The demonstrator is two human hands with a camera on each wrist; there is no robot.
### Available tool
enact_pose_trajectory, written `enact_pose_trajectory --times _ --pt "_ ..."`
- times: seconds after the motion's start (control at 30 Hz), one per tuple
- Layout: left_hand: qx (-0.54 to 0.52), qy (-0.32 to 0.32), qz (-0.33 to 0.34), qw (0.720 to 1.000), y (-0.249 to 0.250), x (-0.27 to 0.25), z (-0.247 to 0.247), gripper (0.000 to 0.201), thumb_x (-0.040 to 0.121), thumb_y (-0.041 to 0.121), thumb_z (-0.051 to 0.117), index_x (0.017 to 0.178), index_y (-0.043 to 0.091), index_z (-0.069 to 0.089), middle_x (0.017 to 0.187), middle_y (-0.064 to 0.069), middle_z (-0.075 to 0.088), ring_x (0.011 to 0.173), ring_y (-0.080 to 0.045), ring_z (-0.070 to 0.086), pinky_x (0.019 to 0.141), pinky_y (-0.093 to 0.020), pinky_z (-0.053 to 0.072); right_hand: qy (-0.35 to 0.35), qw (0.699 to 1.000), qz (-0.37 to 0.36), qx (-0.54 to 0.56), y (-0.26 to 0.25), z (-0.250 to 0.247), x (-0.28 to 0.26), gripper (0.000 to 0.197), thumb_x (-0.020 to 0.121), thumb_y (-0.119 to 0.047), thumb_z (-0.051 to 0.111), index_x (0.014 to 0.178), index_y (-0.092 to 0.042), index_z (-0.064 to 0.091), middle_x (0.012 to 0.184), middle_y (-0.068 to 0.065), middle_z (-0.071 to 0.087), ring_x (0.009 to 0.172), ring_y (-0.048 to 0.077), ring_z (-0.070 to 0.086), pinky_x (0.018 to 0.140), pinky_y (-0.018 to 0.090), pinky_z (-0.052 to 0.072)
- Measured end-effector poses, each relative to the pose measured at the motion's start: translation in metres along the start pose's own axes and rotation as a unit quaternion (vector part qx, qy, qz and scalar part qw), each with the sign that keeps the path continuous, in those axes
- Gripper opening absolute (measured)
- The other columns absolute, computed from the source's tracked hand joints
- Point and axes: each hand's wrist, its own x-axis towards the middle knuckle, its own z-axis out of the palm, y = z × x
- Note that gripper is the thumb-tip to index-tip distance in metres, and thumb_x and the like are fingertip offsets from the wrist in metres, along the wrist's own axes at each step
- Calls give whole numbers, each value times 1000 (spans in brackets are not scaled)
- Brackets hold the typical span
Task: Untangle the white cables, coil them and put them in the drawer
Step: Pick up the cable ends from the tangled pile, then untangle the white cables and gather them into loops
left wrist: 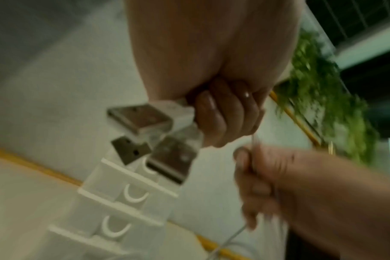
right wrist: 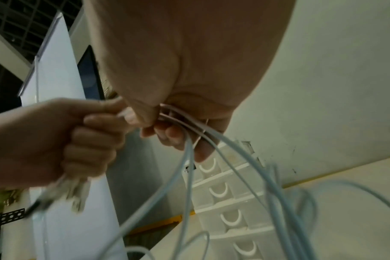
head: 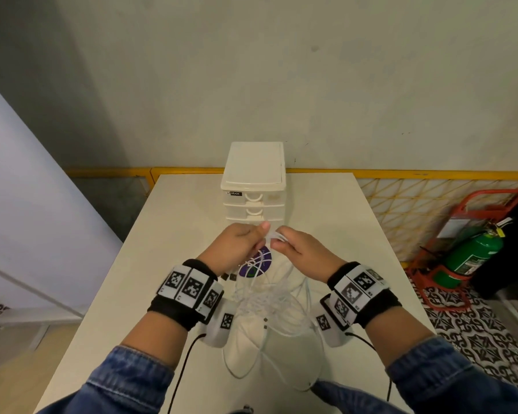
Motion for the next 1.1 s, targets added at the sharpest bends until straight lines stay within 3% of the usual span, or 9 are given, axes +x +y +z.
enact_pose_trajectory --times 0.13,0.3,0.47,0.63,0.77,0.83,0.93,1.0,1.1 --pt "-93 11 7 996 21 -2 -4 44 97 40 44 61 15 46 48 6 33 41 -8 24 40 -18 24 37 999 2 14 5 8 -1 16 96 -14 47 81 -21 46 67 -13 47 62 0 47 65 19 36" --pt "-133 28 34 990 40 -1 -10 42 98 39 43 63 15 44 49 6 30 42 -8 22 41 -18 24 35 999 26 20 20 14 -7 10 93 -29 54 87 -21 54 77 -10 59 73 4 54 70 16 39" --pt "-200 92 59 974 49 -2 -24 42 99 39 40 63 18 44 50 8 31 44 -9 22 43 -20 21 68 997 35 -5 40 12 -13 35 77 -51 66 96 -25 53 88 -10 62 84 1 57 69 8 38" --pt "-223 161 67 959 54 3 -45 42 100 38 41 63 18 44 48 8 32 42 -8 23 41 -18 22 112 992 43 -51 65 22 -28 20 86 -37 62 101 -23 64 99 -8 56 86 6 55 78 21 41" --pt "-212 205 40 955 44 3 -49 43 99 40 43 63 18 45 47 9 35 42 -8 25 41 -18 23 190 973 50 -120 81 15 -32 45 77 -54 56 107 -21 65 103 2 59 94 19 57 86 40 47" --pt "-208 222 25 952 37 2 -47 43 99 41 43 63 18 45 49 7 35 43 -9 25 42 -19 23 181 967 85 -159 87 9 -33 62 75 -63 48 121 -23 58 119 6 56 113 25 51 98 51 39" --pt "-181 194 18 964 30 0 -35 41 99 40 42 64 19 46 51 7 35 43 -8 26 42 -21 24 131 966 140 -172 81 4 -30 77 77 -59 58 140 -21 37 147 7 35 139 24 24 114 50 17" --pt "-159 142 16 977 30 -2 -22 39 99 39 41 66 19 46 50 9 35 43 -8 25 42 -22 22 116 981 112 -103 67 2 -24 69 85 -45 59 143 -18 32 150 4 31 140 18 24 116 41 19" --pt "-139 72 23 987 36 -4 -8 39 100 37 40 67 17 47 49 9 35 41 -8 24 40 -20 22 119 987 48 92 32 4 -12 72 86 -56 51 145 -23 27 146 -5 39 135 4 33 112 31 28"
